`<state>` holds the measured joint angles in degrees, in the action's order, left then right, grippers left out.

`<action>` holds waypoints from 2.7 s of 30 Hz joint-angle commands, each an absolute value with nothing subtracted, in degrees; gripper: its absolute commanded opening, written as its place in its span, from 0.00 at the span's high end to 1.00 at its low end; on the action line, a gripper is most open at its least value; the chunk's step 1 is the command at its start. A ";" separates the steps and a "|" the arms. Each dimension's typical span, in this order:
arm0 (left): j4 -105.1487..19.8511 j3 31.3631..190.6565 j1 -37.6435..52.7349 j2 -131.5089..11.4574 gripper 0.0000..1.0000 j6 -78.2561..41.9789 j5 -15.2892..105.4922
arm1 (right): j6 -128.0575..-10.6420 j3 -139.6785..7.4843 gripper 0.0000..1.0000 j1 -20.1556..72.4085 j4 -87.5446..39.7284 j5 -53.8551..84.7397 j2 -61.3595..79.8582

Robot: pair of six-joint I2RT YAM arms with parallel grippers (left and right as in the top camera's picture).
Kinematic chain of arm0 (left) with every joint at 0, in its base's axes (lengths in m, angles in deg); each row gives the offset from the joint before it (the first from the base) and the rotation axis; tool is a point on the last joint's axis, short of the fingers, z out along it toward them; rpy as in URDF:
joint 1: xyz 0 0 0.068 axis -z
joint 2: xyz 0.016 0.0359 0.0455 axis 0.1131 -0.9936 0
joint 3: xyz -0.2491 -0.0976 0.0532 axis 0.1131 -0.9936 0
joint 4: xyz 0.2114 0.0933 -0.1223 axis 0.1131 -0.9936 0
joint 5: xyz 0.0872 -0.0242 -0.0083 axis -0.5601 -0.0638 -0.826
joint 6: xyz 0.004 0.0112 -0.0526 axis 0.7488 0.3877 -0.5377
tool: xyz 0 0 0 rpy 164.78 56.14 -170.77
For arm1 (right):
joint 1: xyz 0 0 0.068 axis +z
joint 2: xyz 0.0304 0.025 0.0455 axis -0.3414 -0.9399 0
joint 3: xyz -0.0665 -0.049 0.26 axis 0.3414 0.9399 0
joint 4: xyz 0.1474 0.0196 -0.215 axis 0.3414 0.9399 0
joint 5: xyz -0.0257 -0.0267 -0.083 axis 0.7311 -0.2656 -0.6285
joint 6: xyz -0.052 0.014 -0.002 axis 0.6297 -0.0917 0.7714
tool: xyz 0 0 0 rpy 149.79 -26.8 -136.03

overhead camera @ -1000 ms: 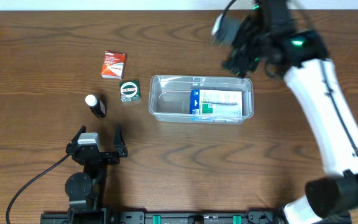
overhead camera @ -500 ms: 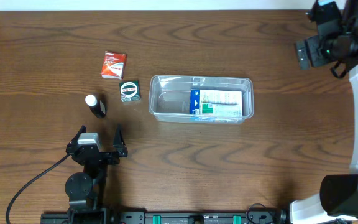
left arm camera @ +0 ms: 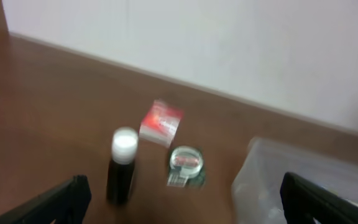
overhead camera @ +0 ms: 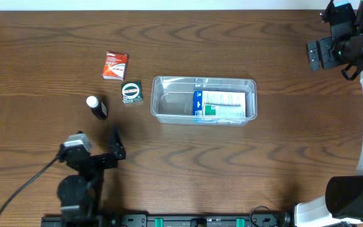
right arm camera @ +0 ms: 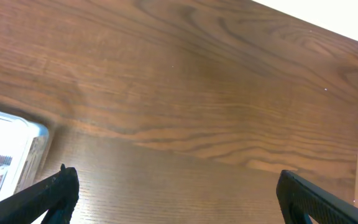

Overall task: Pack container
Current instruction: 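Reach the left gripper to the red-and-white medicine box and grasp it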

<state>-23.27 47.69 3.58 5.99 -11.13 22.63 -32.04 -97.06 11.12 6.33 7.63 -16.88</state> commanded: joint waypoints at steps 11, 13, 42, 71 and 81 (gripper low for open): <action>-65.46 100.78 3.29 -45.70 0.02 -6.83 22.22 | -32.94 -96.93 0.01 10.92 6.35 7.63 -16.75; -68.30 105.00 3.29 -52.36 0.02 -3.59 22.20 | -32.94 -96.93 0.01 10.92 6.35 7.65 -16.75; -43.62 106.70 2.84 -78.22 0.02 4.63 20.93 | -32.94 -96.93 0.01 10.92 6.37 7.65 -16.75; -57.00 139.88 2.62 -115.31 0.02 11.95 20.95 | -32.94 -96.93 0.01 10.92 6.35 7.65 -16.75; -55.25 139.86 3.84 -119.03 0.02 12.47 20.93 | -32.94 -96.93 0.01 10.92 6.35 7.65 -16.75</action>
